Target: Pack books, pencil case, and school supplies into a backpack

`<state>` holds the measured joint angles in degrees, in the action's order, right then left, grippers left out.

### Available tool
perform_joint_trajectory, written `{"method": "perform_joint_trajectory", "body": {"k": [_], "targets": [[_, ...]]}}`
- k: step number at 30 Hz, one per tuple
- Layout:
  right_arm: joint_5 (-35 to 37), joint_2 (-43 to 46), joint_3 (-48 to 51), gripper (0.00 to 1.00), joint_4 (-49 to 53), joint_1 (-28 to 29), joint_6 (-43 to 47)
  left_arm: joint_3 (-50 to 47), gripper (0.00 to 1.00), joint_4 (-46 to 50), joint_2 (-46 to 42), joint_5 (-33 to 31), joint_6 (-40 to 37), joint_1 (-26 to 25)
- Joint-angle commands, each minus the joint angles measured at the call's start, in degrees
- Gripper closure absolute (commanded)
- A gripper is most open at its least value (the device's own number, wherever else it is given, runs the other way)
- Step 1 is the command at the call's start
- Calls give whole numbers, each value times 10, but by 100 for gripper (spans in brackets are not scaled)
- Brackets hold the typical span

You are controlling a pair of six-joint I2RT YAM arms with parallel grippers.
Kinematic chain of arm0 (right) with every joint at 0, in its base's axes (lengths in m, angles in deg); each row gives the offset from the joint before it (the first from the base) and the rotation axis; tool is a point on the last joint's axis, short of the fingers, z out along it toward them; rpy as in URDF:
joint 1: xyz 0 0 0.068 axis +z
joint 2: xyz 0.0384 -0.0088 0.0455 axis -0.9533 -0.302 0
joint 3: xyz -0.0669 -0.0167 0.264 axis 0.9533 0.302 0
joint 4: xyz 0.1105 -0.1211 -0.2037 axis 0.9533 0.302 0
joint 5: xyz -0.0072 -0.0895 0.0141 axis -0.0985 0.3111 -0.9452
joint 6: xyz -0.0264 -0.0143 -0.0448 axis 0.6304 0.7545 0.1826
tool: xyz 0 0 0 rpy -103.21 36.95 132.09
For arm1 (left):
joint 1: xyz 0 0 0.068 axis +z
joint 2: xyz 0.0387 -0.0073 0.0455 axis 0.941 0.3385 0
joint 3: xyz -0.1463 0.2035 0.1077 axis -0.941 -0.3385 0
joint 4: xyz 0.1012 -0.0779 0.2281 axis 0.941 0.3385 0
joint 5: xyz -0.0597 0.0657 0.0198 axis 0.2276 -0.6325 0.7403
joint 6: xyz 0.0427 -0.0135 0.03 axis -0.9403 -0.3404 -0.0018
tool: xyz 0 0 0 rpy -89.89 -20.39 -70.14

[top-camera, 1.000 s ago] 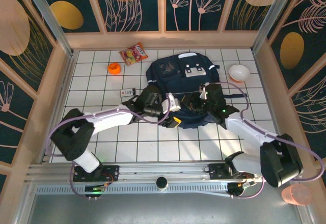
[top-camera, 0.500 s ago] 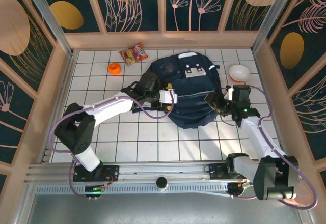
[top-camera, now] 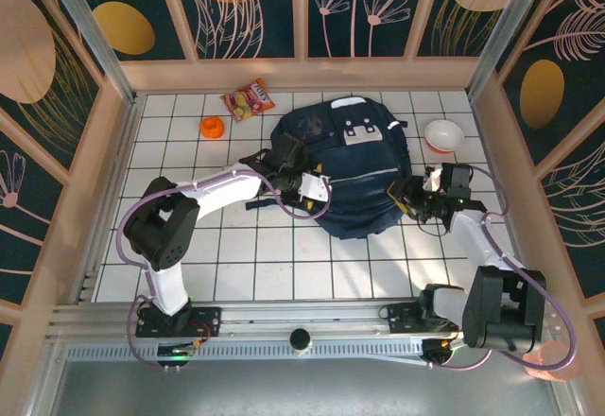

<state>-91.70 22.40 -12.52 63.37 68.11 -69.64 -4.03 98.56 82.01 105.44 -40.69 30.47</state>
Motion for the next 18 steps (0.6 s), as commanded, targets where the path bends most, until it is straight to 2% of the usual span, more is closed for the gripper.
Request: {"method": "perform_joint_trajectory", "body": {"k": [1,2,4,5,9,13,15,18], "targets": [[-7,-3,9,54,-18,-5,13,22,22,-21,29,3,-23,-3],[-6,-5,10,54,-21,-5,14,32,33,-18,34,8,-19,-4],[-1,-8,11,54,-28,-6,17,45,65,-4,31,25,-4,-5],[1,-7,12,55,-35,-5,18,43,78,1,22,36,10,-5],[-6,-8,20,55,-83,-6,19,-8,100,0,-41,94,63,-6],[-36,3,36,55,-141,-3,9,-86,100,-76,-128,144,176,-6],[-35,29,40,55,-154,2,8,-118,100,-127,-155,145,236,-6],[-19,73,32,55,-137,3,21,-124,100,-149,-159,141,283,-6]]}}
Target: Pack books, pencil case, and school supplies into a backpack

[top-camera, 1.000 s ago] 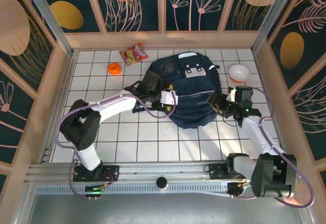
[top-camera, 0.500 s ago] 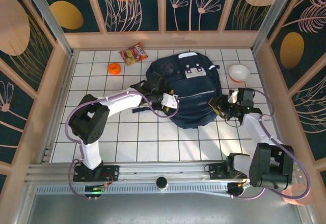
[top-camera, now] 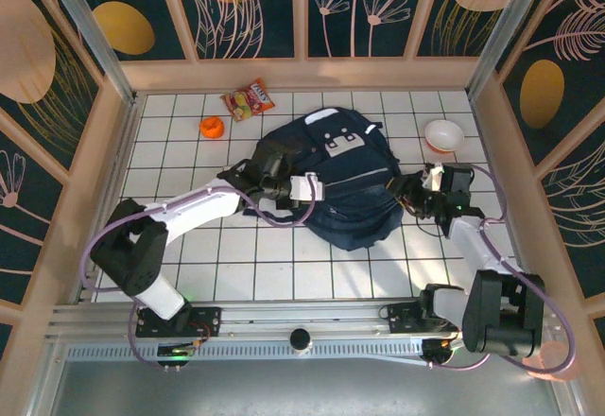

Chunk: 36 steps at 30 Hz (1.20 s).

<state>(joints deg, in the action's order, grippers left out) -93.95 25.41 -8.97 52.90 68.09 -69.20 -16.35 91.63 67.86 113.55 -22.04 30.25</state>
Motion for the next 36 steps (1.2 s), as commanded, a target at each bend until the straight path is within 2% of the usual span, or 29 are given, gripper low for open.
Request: {"method": "perform_joint_trajectory", "body": {"k": [1,7,11,14,17,21,32,36], "targets": [[12,61,-9,55,-17,3,25,2,100,-79,-15,57,109,-3],[36,145,-63,54,89,27,77,27,100,-68,-2,65,149,2],[66,175,-92,54,155,108,119,31,100,-68,-1,79,162,9],[82,181,-96,53,169,173,117,35,100,-65,1,82,167,13],[110,172,-92,52,163,245,107,39,100,-61,1,87,170,17],[129,139,-92,50,149,309,106,45,100,-61,2,92,173,20],[180,47,-125,49,133,367,127,59,100,-53,5,107,167,23],[268,48,-144,48,173,401,125,60,100,-52,7,96,170,23]]}}
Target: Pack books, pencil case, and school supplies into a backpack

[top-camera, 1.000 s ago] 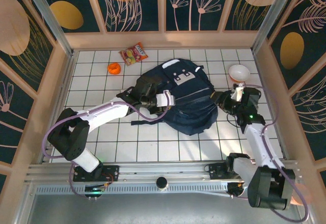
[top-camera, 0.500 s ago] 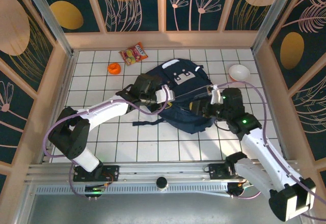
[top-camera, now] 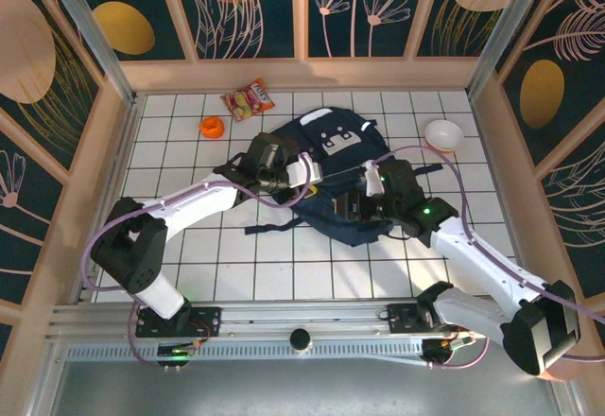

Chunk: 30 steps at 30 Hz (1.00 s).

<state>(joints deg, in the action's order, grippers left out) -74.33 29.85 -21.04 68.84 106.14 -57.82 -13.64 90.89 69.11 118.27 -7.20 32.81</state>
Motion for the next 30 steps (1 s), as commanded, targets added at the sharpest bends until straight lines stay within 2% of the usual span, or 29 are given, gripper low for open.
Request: {"method": "perform_joint_trajectory", "body": {"k": [1,5,8,13,20,24,28,30], "targets": [[80,14,-20,49,22,23,7,32,100,-46,-5,46,23,-2],[84,67,20,47,28,22,-21,21,100,-70,-6,54,45,-1],[56,88,52,45,-1,10,-38,9,100,-94,-7,68,63,0],[10,57,64,45,-70,-1,-50,12,100,-97,-8,78,70,-1],[15,24,20,45,-111,-5,-22,16,100,-88,-10,84,60,-1],[-19,27,0,47,-132,-19,-17,17,100,-88,-10,90,58,-1],[-43,30,0,54,-141,-20,-19,16,100,-88,-8,90,57,0],[-50,28,4,58,-140,-42,-19,15,100,-88,-8,91,57,-1]]}}
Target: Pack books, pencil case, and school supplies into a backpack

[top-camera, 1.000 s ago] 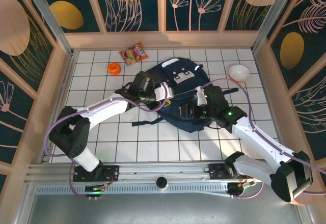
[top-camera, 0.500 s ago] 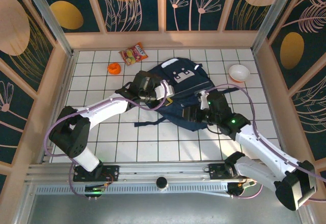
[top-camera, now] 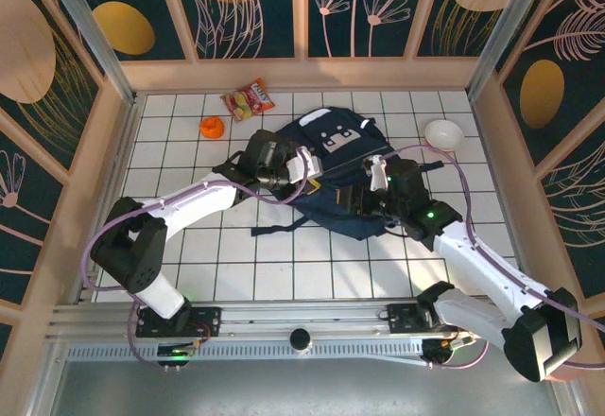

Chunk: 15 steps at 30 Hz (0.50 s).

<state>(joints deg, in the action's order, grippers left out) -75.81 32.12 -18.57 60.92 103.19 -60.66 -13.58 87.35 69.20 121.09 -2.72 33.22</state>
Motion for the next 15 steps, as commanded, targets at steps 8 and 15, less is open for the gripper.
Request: {"method": "perform_joint_trajectory", "body": {"k": [8,15], "targets": [[-110,-1,-21,73,-71,-36,9,14,100,-51,-9,63,9,-5],[-137,-1,-21,76,-50,-37,13,16,100,-49,-5,65,8,-5]]}}
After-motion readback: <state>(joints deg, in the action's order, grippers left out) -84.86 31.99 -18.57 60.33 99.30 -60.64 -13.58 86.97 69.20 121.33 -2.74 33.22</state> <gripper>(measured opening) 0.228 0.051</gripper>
